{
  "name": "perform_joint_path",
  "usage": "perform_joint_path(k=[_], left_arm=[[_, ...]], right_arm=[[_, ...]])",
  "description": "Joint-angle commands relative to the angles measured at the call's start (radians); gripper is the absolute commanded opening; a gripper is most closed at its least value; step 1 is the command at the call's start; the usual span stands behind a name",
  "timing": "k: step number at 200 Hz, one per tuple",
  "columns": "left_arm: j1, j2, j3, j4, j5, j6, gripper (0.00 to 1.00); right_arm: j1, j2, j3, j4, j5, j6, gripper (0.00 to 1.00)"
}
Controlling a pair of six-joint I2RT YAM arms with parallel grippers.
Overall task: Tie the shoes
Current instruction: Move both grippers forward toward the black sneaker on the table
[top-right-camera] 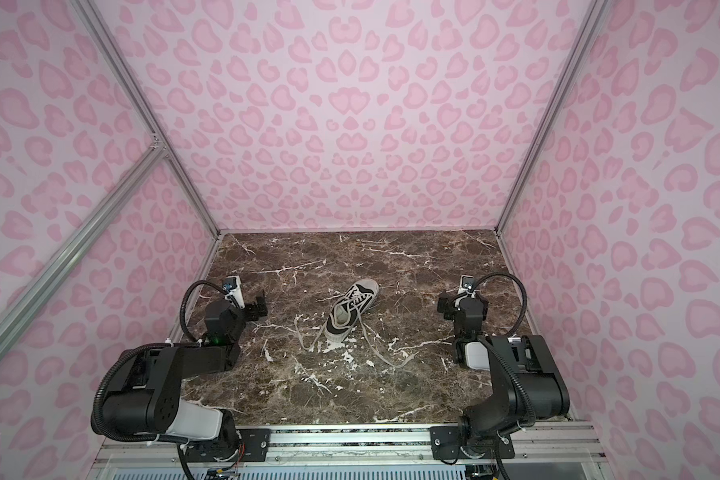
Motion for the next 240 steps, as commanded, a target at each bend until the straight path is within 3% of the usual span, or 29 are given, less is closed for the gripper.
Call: perform_joint_path(k=[1, 178, 184, 200, 211, 240], left_arm=[[0.001, -0.004, 0.0, 0.027, 0.006, -0.001, 0.98], [0.002, -0.009, 0.002, 0.029, 0.011, -0.001, 0.99], [0.001, -0.026, 0.039, -0.039, 0.008, 0.0, 1.0], [0.0, -0.067, 0.305, -0.522, -0.04, -0.039, 1.0], [0.0, -0.05, 0.482, -0.77, -0.023, -0.064, 0.99], [-0.03, -0.055, 0.68, -0.979, 0.089, -0.148, 0.98]], right_arm=[[0.001, -0.001, 0.002, 0.016, 0.009, -0.003, 0.99], [0.001, -0.001, 0.001, 0.018, 0.011, -0.002, 0.99], [0.001, -0.003, 0.001, 0.021, 0.006, -0.005, 0.99], [0.013, -0.027, 0.011, 0.011, 0.034, -0.014, 0.99], [0.045, -0.081, 0.045, -0.101, 0.106, -0.025, 0.99], [0.165, -0.197, 0.215, -0.543, 0.234, 0.027, 0.99]])
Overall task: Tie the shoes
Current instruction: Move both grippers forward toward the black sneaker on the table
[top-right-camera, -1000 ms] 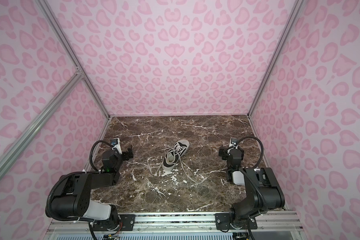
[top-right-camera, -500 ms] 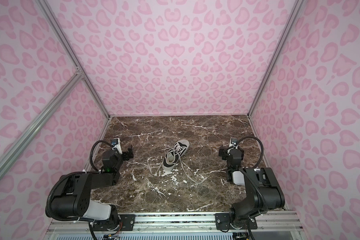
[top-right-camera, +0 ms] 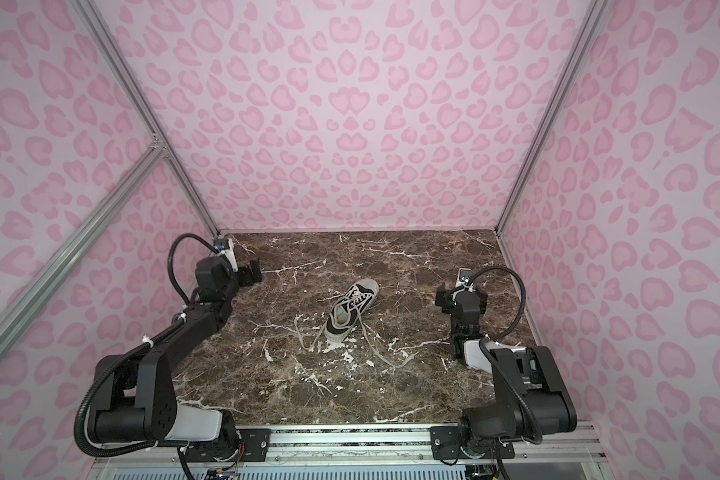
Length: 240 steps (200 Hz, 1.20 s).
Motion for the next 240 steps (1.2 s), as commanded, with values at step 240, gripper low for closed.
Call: perform_joint_path(k=[240], left_arm=[[-0.515, 0.207, -0.14, 0.001, 0.48, -0.774, 0.98]], right_arm=[[0.292, 0.291, 0.592, -0.964, -0.469, 0.734, 0.99]])
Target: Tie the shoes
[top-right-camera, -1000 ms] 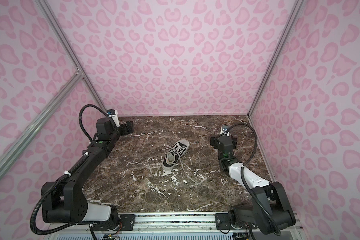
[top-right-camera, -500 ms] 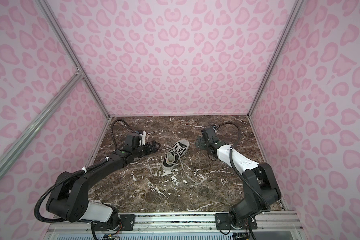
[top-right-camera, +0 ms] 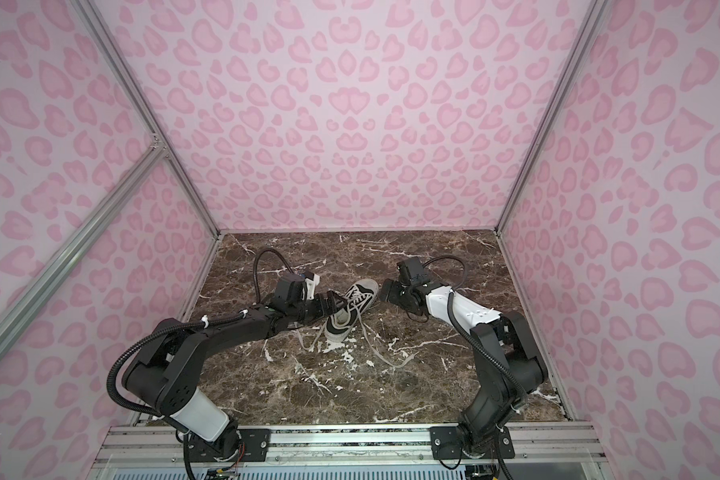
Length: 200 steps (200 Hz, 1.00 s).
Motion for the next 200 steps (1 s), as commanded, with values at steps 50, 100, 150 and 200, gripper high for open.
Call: perform_joint_path(k=[50, 100, 150, 200], left_arm=[[-0.092, -0.027, -0.044, 0.082, -0.012, -0.076, 0.98], [-0.155, -0.021, -0.028, 0.07, -0.037, -0.1, 0.97], [-0.158, -0.066, -0.033, 0.031, -0.104, -0.102, 0.98], [-0.109, -0.154, 0.002, -0.197, -0.197, -0.024, 0.97]], right_arm=[[0.0, 0.058, -0.03, 0.118, -0.112, 0.082, 0.99], [-0.001, 0.104, 0.0, 0.167, -0.167, 0.077, 0.99], [-0.003, 0.208, 0.102, 0.174, -0.26, 0.057, 0.99], [0.002, 0.317, 0.216, 0.166, -0.362, 0.041, 0.99]])
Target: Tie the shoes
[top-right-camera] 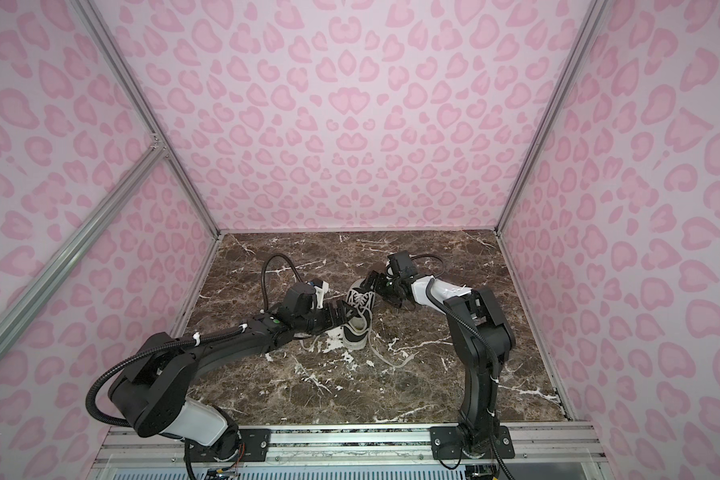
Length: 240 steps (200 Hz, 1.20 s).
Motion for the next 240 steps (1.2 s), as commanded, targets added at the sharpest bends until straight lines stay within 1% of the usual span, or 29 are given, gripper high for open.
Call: perform_joint_path(k=[1, 45, 61, 80, 100, 118, 131, 143, 163, 181, 198, 219, 240], left_arm=[[0.031, -0.029, 0.012, -0.122, -0.062, 0.047, 0.98], [0.117, -0.094, -0.014, -0.238, -0.097, 0.089, 0.98], [0.146, -0.119, -0.017, -0.285, -0.121, 0.106, 0.98], [0.168, -0.141, -0.014, -0.35, -0.163, 0.133, 0.98], [0.18, -0.147, -0.006, -0.424, -0.21, 0.161, 0.98], [0.181, -0.14, 0.013, -0.505, -0.269, 0.188, 1.0], [0.181, -0.132, 0.021, -0.547, -0.299, 0.202, 0.97], [0.18, -0.125, 0.022, -0.571, -0.319, 0.208, 0.94], [0.179, -0.105, 0.029, -0.592, -0.336, 0.214, 0.88], [0.177, -0.086, 0.038, -0.6, -0.34, 0.223, 0.84], [0.178, -0.073, 0.047, -0.603, -0.343, 0.232, 0.83], [0.177, -0.066, 0.048, -0.6, -0.34, 0.238, 0.83], [0.178, -0.06, 0.044, -0.596, -0.333, 0.238, 0.83]], right_arm=[[0.006, 0.038, 0.038, 0.002, -0.076, -0.024, 0.99], [0.039, 0.093, 0.108, -0.005, -0.135, -0.034, 0.99], [0.039, 0.093, 0.124, -0.034, -0.11, -0.041, 0.99], [0.026, 0.056, 0.107, -0.047, -0.067, -0.037, 0.99], [0.0, -0.013, 0.08, -0.12, 0.023, -0.044, 0.99], [-0.019, -0.093, 0.064, -0.285, 0.157, -0.067, 0.99], [-0.021, -0.162, 0.043, -0.409, 0.27, -0.081, 0.99], [-0.017, -0.228, 0.001, -0.487, 0.343, -0.087, 0.99], [-0.006, -0.331, -0.08, -0.62, 0.446, -0.066, 0.99], [0.01, -0.393, -0.146, -0.735, 0.498, -0.055, 0.99], [0.038, -0.459, -0.22, -0.793, 0.527, -0.034, 0.95], [0.077, -0.528, -0.306, -0.814, 0.534, 0.014, 0.85], [0.119, -0.557, -0.356, -0.816, 0.519, 0.061, 0.75]])
